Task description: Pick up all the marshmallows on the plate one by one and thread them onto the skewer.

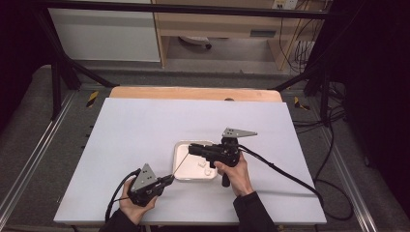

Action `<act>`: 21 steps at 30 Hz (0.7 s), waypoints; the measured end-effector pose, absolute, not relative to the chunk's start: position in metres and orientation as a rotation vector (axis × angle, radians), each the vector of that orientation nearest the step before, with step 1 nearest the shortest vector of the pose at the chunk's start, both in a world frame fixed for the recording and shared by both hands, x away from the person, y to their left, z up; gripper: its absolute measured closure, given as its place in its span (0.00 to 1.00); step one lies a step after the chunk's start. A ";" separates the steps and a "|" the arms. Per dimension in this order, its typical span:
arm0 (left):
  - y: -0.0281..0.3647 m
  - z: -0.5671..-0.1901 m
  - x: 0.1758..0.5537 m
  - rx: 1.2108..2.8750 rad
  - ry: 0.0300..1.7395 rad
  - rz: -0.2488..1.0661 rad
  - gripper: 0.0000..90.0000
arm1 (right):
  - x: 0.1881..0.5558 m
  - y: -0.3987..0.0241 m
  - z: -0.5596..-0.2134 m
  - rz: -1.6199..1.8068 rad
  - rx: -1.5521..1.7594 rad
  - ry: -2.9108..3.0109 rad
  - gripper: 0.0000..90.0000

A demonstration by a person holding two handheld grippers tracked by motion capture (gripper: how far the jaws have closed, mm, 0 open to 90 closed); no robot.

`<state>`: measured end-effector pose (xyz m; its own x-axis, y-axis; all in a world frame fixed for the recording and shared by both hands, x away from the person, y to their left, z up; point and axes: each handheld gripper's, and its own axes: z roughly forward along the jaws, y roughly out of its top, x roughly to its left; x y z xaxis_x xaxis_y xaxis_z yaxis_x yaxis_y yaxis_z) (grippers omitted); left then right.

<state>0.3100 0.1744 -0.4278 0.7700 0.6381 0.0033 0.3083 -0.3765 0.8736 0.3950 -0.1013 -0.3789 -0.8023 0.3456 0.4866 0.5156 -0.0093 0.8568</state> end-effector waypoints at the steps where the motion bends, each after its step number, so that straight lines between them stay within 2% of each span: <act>1: 0.174 -0.428 0.310 1.984 0.714 0.420 0.99 | 0.394 -0.101 -0.379 -1.928 -0.927 -2.112 0.91; 21: 0.170 -0.429 0.310 2.015 0.711 0.435 0.99 | 0.391 -0.095 -0.388 -1.911 -0.910 -2.127 0.92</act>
<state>0.3102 0.1703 -0.4294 0.7701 0.6376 0.0226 0.3105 -0.4055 0.8598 0.3911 -0.0948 -0.3883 -0.8070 0.3381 0.4843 0.5175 0.0098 0.8556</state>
